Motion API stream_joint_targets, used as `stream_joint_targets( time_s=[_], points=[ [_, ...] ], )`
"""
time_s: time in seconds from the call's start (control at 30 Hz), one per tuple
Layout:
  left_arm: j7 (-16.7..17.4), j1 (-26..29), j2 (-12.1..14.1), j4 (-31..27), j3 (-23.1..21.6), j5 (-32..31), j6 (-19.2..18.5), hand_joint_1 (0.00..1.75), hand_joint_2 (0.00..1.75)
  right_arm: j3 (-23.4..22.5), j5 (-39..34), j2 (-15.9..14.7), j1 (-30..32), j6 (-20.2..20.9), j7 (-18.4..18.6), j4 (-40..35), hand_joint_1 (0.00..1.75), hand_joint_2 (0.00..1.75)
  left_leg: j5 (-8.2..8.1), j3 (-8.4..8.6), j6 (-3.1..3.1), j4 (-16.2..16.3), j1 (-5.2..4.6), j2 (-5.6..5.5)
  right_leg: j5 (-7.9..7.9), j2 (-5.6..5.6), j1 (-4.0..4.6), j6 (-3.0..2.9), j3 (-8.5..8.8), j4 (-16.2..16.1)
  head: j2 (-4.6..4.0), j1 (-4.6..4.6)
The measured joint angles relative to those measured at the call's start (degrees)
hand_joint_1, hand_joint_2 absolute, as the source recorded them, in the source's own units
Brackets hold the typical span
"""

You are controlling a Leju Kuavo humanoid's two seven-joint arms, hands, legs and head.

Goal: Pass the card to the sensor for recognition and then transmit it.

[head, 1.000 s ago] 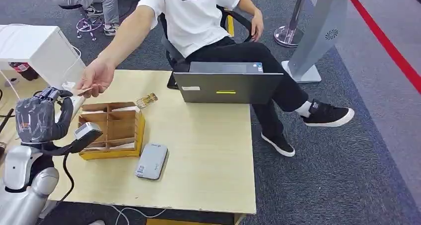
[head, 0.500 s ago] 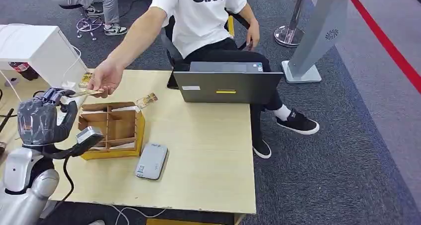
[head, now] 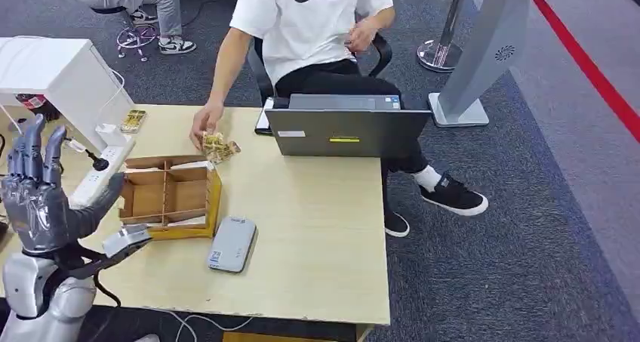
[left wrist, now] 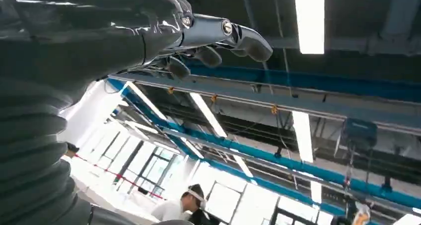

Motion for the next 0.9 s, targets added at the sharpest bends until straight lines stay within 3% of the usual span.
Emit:
stream_joint_targets(
  time_s=[0.07,0.23,0.27,0.3,0.47,0.57,0.67,0.73,0.77,0.83,0.9],
  points=[
    [-3.7,0.7,-2.7,-2.4,2.2,1.9,0.0,0.00,1.75,0.0,0.0,0.0,0.0,0.0,0.0,0.0,0.00,1.75,0.00,-0.01,0.00,0.0,0.00,-0.01,0.00,-0.02,0.00,0.00,0.00,0.0,0.00,0.02],
    [-4.5,0.9,-3.5,-3.0,2.8,2.4,0.0,0.00,1.75,0.0,0.0,0.0,0.0,0.0,0.0,0.0,0.00,1.75,0.00,0.00,0.00,0.0,0.00,-0.01,0.00,-0.02,0.00,0.00,0.00,0.0,0.00,0.02],
    [-11.2,1.8,-7.9,-7.8,6.9,7.6,0.0,0.00,1.75,-0.1,0.1,0.0,0.1,0.1,-0.2,0.0,0.00,1.75,0.01,0.01,0.00,0.0,0.01,-0.02,0.00,-0.04,0.00,0.00,0.01,0.0,0.00,0.02],
    [-14.2,2.3,-10.6,-11.1,9.4,12.8,0.0,0.00,1.75,-0.2,0.2,0.0,0.1,0.0,-0.4,0.0,0.00,1.75,0.01,0.01,-0.01,0.0,0.02,-0.01,0.01,-0.03,0.02,-0.01,0.02,0.0,0.00,0.02],
    [-15.2,6.9,-17.5,-26.3,15.2,29.5,0.0,0.00,1.75,-1.1,-0.4,0.0,0.3,-0.7,-0.3,-0.1,0.00,1.75,-0.08,-0.01,0.05,0.0,0.01,0.03,-0.02,0.02,0.01,0.01,0.03,0.0,-0.02,0.04],
    [-15.4,11.3,-22.3,-32.4,18.6,37.7,-0.2,0.00,1.75,-1.4,-2.1,0.3,0.5,-1.8,-0.5,-0.1,0.00,1.75,-0.16,-0.01,0.15,0.0,0.00,-0.01,-0.08,-0.05,0.00,0.07,0.03,0.0,-0.02,-0.02],
    [-15.4,16.1,-27.0,-33.7,22.0,48.7,-1.4,0.00,1.75,-1.6,-3.7,0.9,0.6,-2.4,-0.7,-0.3,0.00,1.75,-0.19,0.02,0.18,0.0,-0.06,0.00,-0.15,-0.03,-0.06,0.18,0.05,0.0,0.00,-0.04],
    [-15.2,16.8,-28.9,-31.9,25.3,54.8,-6.5,0.00,1.75,-1.9,-4.7,1.2,0.8,-2.1,-1.4,-0.4,0.00,1.75,-0.25,-0.01,0.30,0.0,-0.08,-0.16,-0.18,-0.24,-0.08,0.22,0.11,0.0,0.00,0.00],
    [-15.1,16.7,-30.2,-28.0,28.5,57.7,-11.5,0.00,1.75,-2.4,-5.3,1.5,0.8,-2.1,-1.9,-0.5,0.00,1.75,-0.21,0.02,0.33,-0.1,-0.15,-0.28,-0.22,-0.36,-0.13,0.24,0.16,0.0,0.00,0.15],
    [-10.8,16.0,-31.7,-20.4,35.0,63.1,-20.4,0.00,1.75,-3.1,-6.0,2.1,0.8,-2.2,-1.9,-0.7,0.00,1.75,-0.23,0.12,0.29,-0.1,-0.15,-0.11,-0.21,-0.17,-0.13,0.12,0.15,0.0,0.00,0.09],
    [-7.2,13.3,-33.2,-10.6,42.9,62.9,-28.0,0.00,1.75,-3.8,-6.1,2.4,0.9,-2.5,-1.6,-0.9,0.00,1.75,-0.17,0.13,0.21,-0.1,-0.09,-0.01,-0.19,-0.08,-0.10,0.12,0.14,0.0,-0.02,-0.15]
  ],
)
